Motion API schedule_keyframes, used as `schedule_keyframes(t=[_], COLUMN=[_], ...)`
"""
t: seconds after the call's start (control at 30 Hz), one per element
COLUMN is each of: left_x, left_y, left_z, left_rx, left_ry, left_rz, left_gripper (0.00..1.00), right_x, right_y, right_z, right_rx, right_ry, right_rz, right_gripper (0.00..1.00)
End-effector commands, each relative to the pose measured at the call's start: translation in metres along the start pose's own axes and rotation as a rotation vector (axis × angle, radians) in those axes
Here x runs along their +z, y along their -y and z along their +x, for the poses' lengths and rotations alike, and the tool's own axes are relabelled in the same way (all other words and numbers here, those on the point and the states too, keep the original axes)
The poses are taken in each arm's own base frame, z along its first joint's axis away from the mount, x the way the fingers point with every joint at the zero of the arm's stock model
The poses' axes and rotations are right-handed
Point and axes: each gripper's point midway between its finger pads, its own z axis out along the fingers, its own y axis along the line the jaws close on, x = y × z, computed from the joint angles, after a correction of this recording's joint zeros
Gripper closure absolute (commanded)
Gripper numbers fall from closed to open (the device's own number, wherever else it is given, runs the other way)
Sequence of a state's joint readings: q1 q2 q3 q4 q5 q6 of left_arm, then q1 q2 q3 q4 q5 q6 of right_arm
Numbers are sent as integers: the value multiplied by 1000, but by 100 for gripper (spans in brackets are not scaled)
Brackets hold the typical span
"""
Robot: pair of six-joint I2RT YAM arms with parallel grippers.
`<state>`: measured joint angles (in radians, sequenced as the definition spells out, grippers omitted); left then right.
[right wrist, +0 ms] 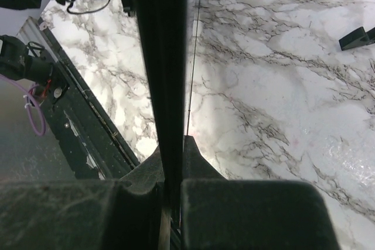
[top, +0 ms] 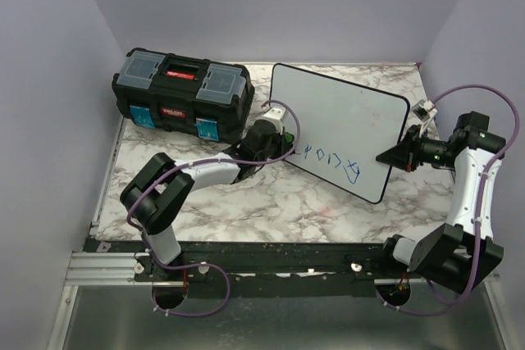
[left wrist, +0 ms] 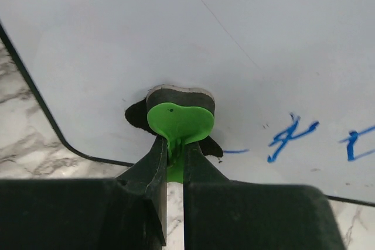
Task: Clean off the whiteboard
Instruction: Erase the whiteboard at the center of the board.
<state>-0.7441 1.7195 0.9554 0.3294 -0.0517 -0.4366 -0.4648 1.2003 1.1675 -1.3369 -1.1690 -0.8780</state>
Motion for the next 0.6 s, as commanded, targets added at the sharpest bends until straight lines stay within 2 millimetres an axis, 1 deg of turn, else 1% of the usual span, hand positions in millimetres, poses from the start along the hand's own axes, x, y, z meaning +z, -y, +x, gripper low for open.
schedule_keyframes(t=[0.0,0.07,0.13,0.2,0.27,0.4,0.47,0.57], left_x=[0,-2,-5,-7,-7,-6,-4,1], left_y=[35,49,63,68,61,34,21,8], left_z=[30,23,11,0,-6,-10,-2,17], left_rx=[-19,-17,21,39,46,36,16,-3], left_ry=[-17,16,55,92,118,121,105,68], left_rz=[108,133,141,131,91,11,-15,-45], left_gripper=[100,100,100,100,100,100,100,100], right_x=[2,2,2,2,2,1,1,1], right_y=[-33,-33,-33,-33,-33,-34,-34,-34], right_z=[-22,-22,-22,-22,-22,-22,-23,-23], right_rx=[-5,-6,-4,-4,-7,-10,-10,-9], right_ry=[124,125,125,125,124,126,127,127], right_rz=[-117,-117,-118,-118,-116,-114,-115,-116], right_gripper=[99,99,99,99,99,99,99,99])
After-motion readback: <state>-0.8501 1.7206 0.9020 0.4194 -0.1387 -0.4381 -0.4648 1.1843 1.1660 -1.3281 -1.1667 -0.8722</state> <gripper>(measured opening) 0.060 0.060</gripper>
